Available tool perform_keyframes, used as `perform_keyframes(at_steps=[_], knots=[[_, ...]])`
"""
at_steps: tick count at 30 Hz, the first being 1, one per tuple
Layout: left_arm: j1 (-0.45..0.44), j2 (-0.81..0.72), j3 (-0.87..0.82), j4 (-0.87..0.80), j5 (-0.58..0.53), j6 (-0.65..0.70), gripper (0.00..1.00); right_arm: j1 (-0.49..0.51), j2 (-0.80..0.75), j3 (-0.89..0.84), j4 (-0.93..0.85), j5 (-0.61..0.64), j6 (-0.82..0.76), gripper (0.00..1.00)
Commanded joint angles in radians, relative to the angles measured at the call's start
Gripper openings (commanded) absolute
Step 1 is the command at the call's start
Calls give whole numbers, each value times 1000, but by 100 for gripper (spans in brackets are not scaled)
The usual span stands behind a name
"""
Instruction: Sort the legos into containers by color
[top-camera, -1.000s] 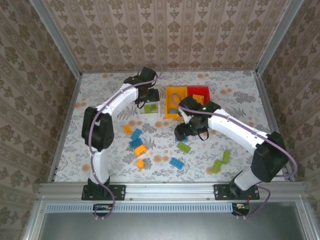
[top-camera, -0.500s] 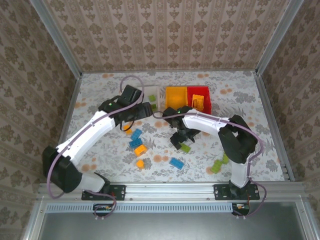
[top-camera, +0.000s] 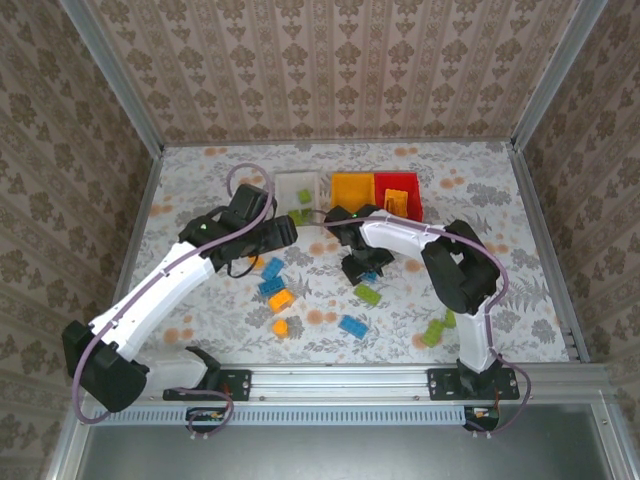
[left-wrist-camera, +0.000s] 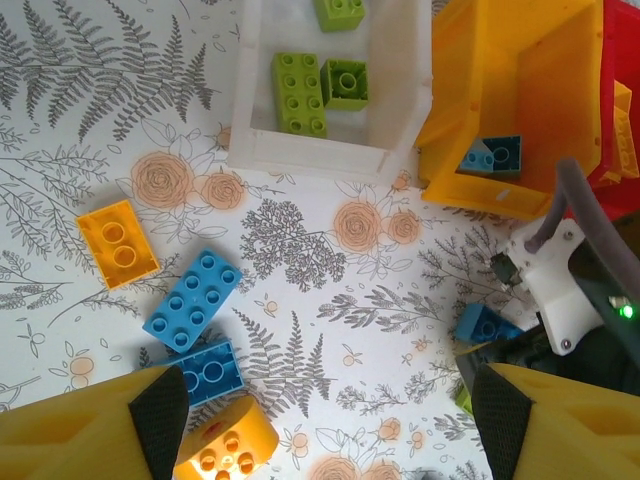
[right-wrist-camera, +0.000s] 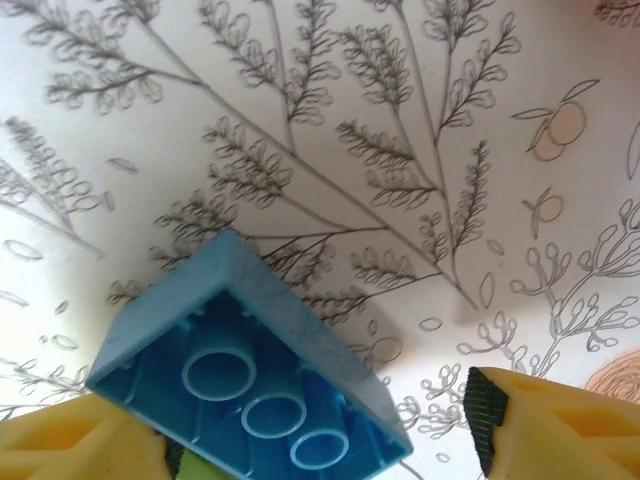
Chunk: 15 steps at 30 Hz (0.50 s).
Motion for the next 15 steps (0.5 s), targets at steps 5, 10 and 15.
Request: perform_keyframes(at_steps=[5, 10, 15], knots=[[-22, -33, -61, 65, 61, -6, 79, -52, 26, 22, 29, -28, 26, 57], [-24, -60, -155, 182, 171, -2, 79, -55, 16, 8, 52, -55, 30, 34], [-27, -102, -222, 268, 223, -16, 79, -58, -69, 19, 52, -68, 78, 20]])
